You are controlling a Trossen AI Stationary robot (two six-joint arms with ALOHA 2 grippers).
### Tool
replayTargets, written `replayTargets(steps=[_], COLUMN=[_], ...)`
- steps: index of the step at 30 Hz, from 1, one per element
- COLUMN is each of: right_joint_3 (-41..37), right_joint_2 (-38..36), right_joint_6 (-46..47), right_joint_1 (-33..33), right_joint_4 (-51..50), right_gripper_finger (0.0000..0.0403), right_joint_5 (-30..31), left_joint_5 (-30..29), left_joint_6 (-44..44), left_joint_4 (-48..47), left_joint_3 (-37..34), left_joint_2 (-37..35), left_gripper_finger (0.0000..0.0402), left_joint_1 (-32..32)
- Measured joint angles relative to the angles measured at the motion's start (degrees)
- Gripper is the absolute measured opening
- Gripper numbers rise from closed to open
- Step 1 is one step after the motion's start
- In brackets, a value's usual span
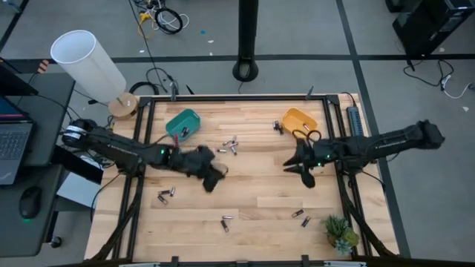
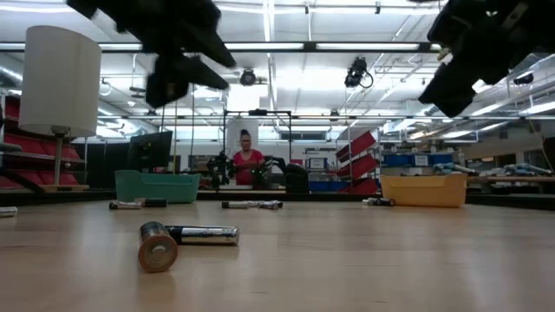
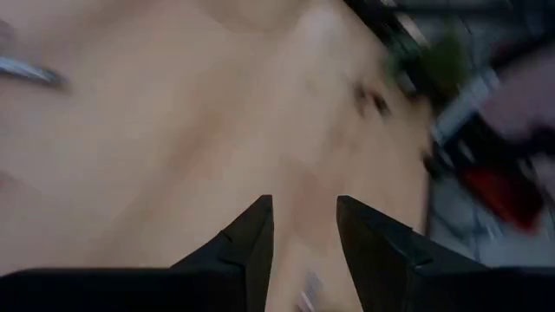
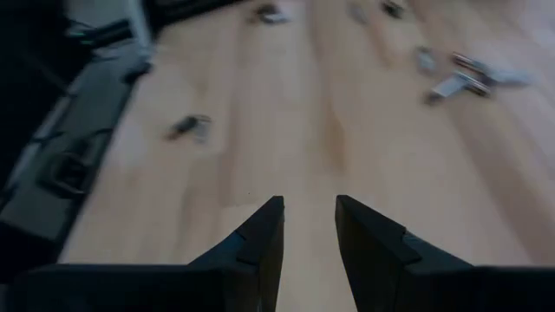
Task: Sort batteries
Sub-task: Put the silver battery into the yellow bin
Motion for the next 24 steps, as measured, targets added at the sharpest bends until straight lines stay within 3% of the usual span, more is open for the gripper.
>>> replayTargets(steps=[6, 13, 19, 24], right_joint_3=[0.9, 13.6, 24.7, 31.1], right_joint_2=[12.0, 30.7, 43.9, 54.0], right_joint_6=[-1.8, -11.8, -14.3, -9.1], right_joint_1=[7.3, 11.1, 12.6, 13.9], right_joint_4=[13.6, 15.8, 17.2, 17.7], right_gripper_finger=[0.0116, 0.0116, 0.0116, 0.0116], right_joint_5=[0.5, 0.5, -0.5, 2.3], left_joint_5=[-4.8, -16.4, -16.3, -16.9], left_joint_6=[-7.2, -18.2, -19.2, -18.5], left_joint_4=[-9.4, -14.8, -19.2, -26.2], left_joint_3=[4.3, 8.4, 11.5, 11.2], left_joint_2=[0.0, 0.0, 0.0, 0.0], left_gripper_finger=[0.0123, 0.012, 0.012, 0.012], left_joint_1=[-12.9, -20.0, -22.4, -25.0])
